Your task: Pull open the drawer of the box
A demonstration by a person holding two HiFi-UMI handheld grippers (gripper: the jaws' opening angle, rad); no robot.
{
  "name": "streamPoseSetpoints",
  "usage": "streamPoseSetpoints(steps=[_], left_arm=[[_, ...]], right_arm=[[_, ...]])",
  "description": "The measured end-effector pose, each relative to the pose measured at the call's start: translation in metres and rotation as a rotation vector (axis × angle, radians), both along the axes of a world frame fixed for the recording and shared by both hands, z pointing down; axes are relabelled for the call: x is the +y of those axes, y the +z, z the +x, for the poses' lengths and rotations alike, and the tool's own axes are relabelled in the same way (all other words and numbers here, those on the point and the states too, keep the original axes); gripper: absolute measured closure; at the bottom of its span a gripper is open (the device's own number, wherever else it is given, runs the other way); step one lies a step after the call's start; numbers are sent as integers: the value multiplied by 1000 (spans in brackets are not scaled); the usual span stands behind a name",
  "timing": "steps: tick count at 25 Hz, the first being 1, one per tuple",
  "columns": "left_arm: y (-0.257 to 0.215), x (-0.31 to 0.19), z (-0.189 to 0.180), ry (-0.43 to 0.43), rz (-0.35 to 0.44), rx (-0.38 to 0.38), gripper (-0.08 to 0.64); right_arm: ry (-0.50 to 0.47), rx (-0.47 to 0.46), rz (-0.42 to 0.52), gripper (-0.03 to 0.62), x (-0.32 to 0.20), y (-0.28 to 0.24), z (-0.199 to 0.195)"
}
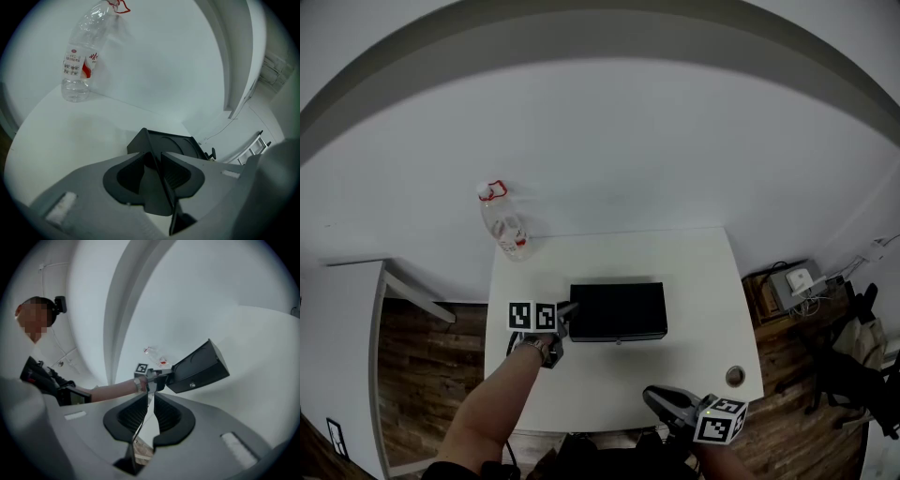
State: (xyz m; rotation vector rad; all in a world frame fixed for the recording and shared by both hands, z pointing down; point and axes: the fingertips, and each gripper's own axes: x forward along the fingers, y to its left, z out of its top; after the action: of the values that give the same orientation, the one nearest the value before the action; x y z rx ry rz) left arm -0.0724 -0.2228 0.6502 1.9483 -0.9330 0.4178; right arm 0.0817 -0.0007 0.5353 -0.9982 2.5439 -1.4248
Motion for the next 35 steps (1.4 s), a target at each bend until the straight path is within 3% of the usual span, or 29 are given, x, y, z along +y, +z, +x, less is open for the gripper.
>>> streamPoseSetpoints(steps=[3, 6, 12, 35], left_arm=[[0, 1, 0, -26, 15, -1, 440], [1, 2, 0, -53, 31, -15, 442], [3, 3, 0, -104, -5, 52, 440], [4, 2, -3, -168, -15, 77, 440]], right_arm=[[95, 62, -103, 541, -39, 50, 2], [127, 78, -215, 502, -73, 91, -8], [198, 107, -348, 489, -106, 130, -16], [125, 101, -382, 483, -122, 154, -37]])
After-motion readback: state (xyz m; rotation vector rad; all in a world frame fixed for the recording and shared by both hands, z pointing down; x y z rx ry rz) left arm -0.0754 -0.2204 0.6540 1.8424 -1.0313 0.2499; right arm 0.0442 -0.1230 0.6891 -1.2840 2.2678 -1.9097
